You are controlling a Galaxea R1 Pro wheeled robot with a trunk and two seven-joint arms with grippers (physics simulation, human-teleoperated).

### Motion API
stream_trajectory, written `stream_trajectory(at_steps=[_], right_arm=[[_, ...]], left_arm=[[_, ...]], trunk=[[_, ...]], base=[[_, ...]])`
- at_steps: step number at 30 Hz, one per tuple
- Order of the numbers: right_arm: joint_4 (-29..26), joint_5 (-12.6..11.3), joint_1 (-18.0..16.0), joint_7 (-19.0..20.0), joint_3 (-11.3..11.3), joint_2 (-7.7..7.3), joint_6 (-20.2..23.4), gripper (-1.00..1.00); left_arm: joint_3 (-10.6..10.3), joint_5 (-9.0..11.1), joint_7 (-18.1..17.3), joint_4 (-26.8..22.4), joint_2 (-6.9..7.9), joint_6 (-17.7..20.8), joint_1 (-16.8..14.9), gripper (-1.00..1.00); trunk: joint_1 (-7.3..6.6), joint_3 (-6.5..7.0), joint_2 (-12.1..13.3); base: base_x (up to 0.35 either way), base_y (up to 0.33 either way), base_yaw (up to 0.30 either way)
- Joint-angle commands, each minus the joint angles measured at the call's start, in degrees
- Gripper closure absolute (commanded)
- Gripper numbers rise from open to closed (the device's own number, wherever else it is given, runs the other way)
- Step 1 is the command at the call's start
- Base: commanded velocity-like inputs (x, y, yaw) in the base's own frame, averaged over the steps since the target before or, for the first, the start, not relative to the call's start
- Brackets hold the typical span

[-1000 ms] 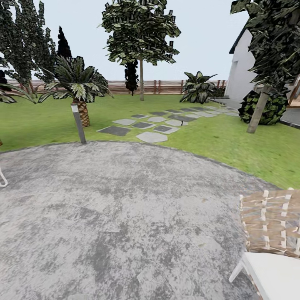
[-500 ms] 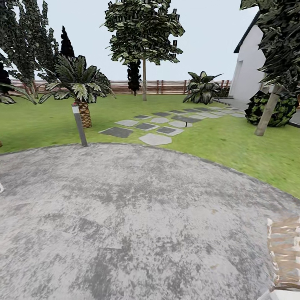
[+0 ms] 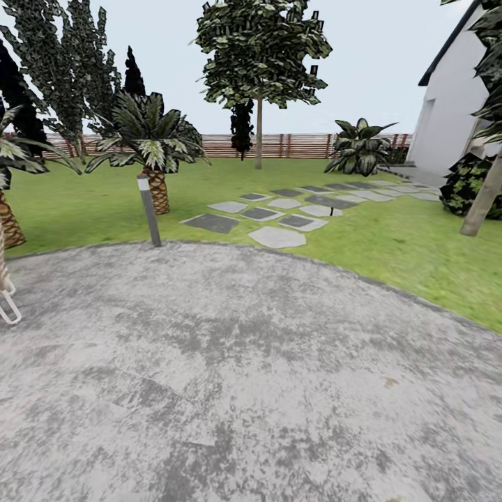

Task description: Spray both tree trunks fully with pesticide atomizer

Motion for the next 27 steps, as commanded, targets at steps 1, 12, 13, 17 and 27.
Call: stream_trajectory(at_steps=[1,12,13,17,27], right_arm=[[0.0,0.0,0.0,0.0,0.0,0.0,0.0,-1.0],[0.0,0.0,0.0,0.0,0.0,0.0,0.0,-1.0],[0.0,0.0,0.0,0.0,0.0,0.0,0.0,-1.0],[0.0,0.0,0.0,0.0,0.0,0.0,0.0,-1.0],[0.0,0.0,0.0,0.0,0.0,0.0,0.0,-1.0]], left_arm=[[0.0,0.0,0.0,0.0,0.0,0.0,0.0,-1.0],[0.0,0.0,0.0,0.0,0.0,0.0,0.0,-1.0],[0.0,0.0,0.0,0.0,0.0,0.0,0.0,-1.0],[0.0,0.0,0.0,0.0,-0.02,0.0,0.0,-1.0],[-0.1,0.0,0.0,0.0,-0.15,0.0,0.0,-1.0]], trunk=[[0.0,0.0,0.0],[0.0,0.0,0.0],[0.0,0.0,0.0],[0.0,0.0,0.0],[0.0,0.0,0.0]], base=[[0.337,0.005,0.005],[0.338,0.001,0.001],[0.338,0.0,0.0],[0.338,0.0,0.0],[0.338,0.0,0.0]])
